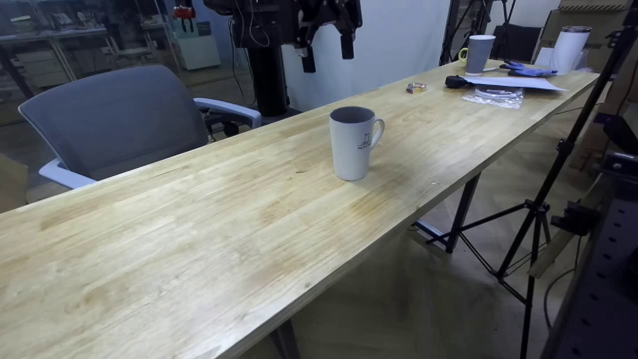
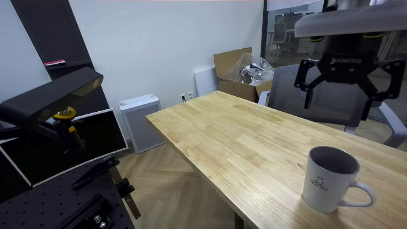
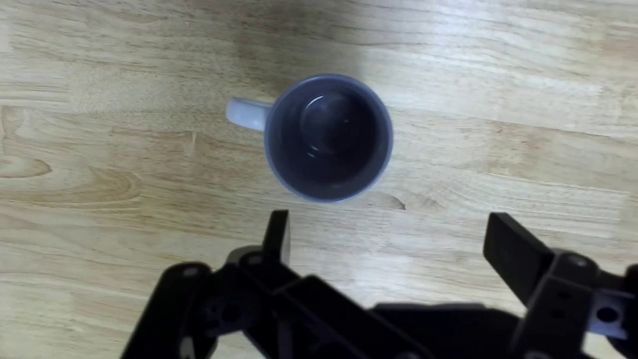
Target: Move the mug to the left then to the right
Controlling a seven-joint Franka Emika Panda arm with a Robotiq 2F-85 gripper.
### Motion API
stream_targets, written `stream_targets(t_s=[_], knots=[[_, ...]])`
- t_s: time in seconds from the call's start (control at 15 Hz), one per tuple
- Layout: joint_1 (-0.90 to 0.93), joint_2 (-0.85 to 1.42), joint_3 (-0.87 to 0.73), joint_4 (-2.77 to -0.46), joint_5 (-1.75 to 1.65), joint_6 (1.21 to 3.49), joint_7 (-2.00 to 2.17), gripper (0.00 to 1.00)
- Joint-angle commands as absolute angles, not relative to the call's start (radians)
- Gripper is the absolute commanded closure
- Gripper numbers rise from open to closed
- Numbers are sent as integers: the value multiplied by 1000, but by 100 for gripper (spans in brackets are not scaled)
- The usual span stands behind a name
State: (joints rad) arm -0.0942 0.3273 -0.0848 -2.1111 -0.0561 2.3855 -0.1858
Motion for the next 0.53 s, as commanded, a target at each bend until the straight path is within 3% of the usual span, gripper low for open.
stream_targets(t_s=[0.0,0.47], knots=[[-99,327,-72,-2114,-60,2382,-183,0],[-106,332,-72,-2113,-60,2382,-188,0]])
